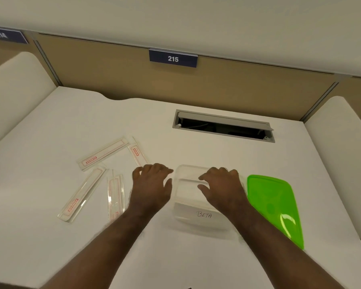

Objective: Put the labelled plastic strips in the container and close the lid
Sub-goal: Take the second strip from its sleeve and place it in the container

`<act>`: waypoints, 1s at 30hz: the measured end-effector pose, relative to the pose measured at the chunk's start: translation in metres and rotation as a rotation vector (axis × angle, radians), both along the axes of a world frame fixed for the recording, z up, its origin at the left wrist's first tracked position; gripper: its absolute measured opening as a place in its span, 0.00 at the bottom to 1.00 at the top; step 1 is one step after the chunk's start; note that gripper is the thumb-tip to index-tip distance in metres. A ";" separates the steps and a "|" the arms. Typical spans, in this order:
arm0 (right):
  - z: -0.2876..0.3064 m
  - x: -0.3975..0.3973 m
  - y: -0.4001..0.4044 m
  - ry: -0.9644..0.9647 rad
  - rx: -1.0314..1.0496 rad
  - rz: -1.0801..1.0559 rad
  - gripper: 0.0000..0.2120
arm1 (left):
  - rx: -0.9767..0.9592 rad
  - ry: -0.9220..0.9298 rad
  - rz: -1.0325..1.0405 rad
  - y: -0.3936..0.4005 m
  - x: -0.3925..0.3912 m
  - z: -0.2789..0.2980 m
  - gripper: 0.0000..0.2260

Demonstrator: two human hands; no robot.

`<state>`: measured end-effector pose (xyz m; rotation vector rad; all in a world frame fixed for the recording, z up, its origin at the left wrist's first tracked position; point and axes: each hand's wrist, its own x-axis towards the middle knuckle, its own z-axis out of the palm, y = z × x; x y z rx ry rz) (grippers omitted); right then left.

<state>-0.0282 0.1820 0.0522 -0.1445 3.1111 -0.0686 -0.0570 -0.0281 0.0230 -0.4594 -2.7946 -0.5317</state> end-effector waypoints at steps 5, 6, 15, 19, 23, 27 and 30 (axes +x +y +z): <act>-0.008 -0.003 -0.072 0.009 -0.221 0.207 0.16 | 0.044 -0.153 0.321 -0.064 0.013 -0.018 0.17; -0.014 -0.003 -0.088 0.018 -0.231 0.272 0.16 | 0.046 -0.191 0.374 -0.074 0.017 -0.022 0.18; -0.089 0.017 -0.181 -0.250 -0.141 0.482 0.27 | 0.431 -0.708 0.531 -0.110 0.068 -0.055 0.19; -0.102 0.022 -0.185 -0.339 -0.119 0.490 0.30 | 0.514 -0.809 0.505 -0.108 0.075 -0.055 0.19; -0.103 0.022 -0.183 -0.372 -0.135 0.508 0.33 | 0.479 -0.804 0.523 -0.106 0.074 -0.055 0.19; -0.098 0.019 -0.181 -0.379 -0.170 0.483 0.35 | 0.510 -0.755 0.551 -0.105 0.074 -0.051 0.17; -0.091 0.011 -0.176 -0.332 -0.186 0.474 0.37 | 0.536 -0.741 0.547 -0.105 0.073 -0.036 0.16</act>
